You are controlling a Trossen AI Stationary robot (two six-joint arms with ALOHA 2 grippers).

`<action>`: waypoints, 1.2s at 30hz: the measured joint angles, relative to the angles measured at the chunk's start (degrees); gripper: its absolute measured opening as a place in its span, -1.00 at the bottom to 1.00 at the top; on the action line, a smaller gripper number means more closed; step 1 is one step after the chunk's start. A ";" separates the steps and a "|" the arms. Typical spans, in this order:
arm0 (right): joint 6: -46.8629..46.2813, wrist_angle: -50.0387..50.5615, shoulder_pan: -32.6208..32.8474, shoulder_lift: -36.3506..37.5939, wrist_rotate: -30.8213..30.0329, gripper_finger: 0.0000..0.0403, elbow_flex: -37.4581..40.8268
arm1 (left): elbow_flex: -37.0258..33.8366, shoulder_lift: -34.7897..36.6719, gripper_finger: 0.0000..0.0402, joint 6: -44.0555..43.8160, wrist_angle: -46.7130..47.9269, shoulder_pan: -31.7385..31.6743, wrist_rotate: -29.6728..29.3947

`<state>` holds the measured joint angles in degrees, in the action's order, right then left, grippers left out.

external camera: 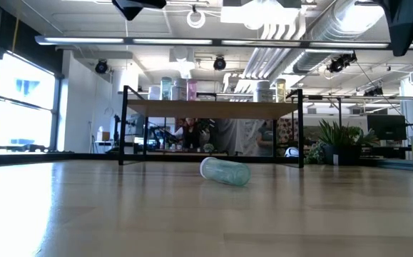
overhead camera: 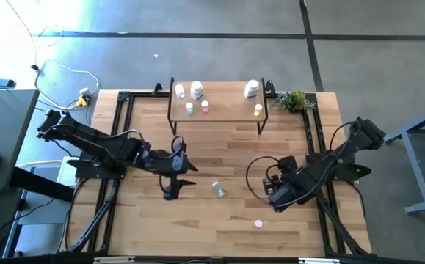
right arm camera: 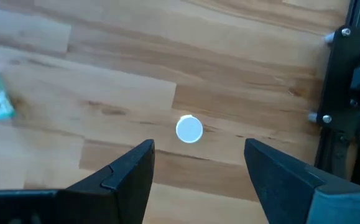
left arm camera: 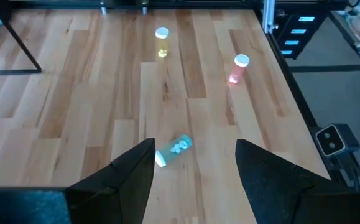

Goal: Pick and place medicine bottles onto shelf by color
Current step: Put the yellow medicine bottle on the shelf

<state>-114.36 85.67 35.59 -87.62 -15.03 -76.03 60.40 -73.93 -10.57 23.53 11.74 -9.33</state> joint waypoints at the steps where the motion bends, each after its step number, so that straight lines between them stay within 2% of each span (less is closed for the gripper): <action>1: -1.07 0.03 0.30 -0.42 -0.80 0.19 0.00 | 0.00 0.00 0.06 0.00 0.00 0.23 -0.38; 6: -6.57 0.09 1.42 -3.01 -3.13 0.19 0.02 | 0.00 -0.02 0.06 -1.05 0.13 0.75 -0.58; 21: -13.82 0.40 2.08 -10.97 -3.17 0.19 0.04 | 0.00 -0.07 0.06 -1.46 0.17 0.75 -1.02; 36: -16.15 -1.30 -0.61 -20.45 0.19 0.19 0.04 | 0.00 -0.07 0.06 -1.36 0.17 0.75 -2.03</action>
<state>-130.51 84.37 34.98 -108.07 -14.84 -75.99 60.40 -74.00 -11.93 23.70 12.49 -11.35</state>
